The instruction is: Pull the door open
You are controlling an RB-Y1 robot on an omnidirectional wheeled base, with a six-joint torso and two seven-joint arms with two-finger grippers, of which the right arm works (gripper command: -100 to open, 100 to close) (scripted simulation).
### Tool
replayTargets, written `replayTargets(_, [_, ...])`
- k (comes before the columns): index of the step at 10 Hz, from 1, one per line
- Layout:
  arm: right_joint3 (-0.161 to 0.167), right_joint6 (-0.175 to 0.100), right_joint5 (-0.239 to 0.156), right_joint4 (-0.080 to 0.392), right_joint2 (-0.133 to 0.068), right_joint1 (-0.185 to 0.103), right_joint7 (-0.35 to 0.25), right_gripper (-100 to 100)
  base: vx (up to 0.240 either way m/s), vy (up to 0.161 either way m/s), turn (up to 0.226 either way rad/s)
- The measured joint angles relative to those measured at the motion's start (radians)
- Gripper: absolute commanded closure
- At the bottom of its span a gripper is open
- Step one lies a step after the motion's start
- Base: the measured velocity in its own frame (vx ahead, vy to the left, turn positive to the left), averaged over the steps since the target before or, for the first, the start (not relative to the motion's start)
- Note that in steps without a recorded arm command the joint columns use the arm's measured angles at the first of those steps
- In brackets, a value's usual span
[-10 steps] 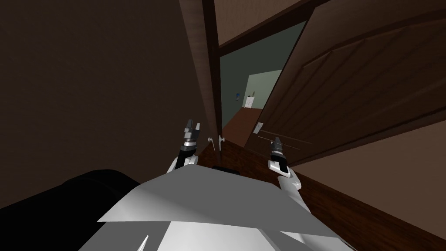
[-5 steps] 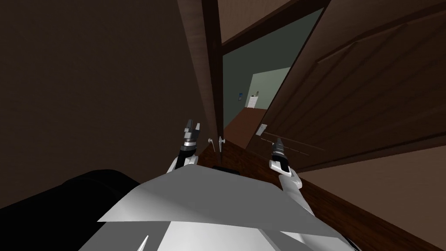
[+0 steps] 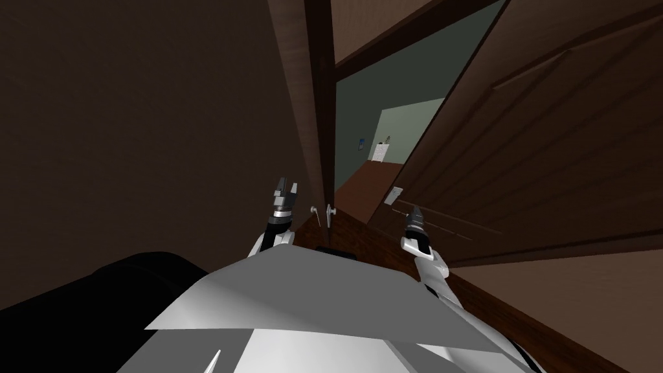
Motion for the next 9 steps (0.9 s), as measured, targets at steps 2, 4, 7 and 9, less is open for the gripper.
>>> replayTargets(2, [-0.014, -0.003, -0.001, 0.060, -0.013, -0.031, -0.004, -100, 0.023, -0.034, 0.157])
replayTargets(4, [-0.036, -0.003, -0.004, 0.127, -0.029, -0.066, -0.012, -100, 0.023, -0.049, 0.171])
replayTargets(7, [-0.058, 0.008, -0.006, 0.179, -0.041, -0.091, -0.023, -100, 0.007, -0.023, 0.056])
replayTargets(9, [-0.068, -0.001, -0.007, 0.231, -0.051, -0.116, -0.024, -100, 0.013, -0.017, 0.116])
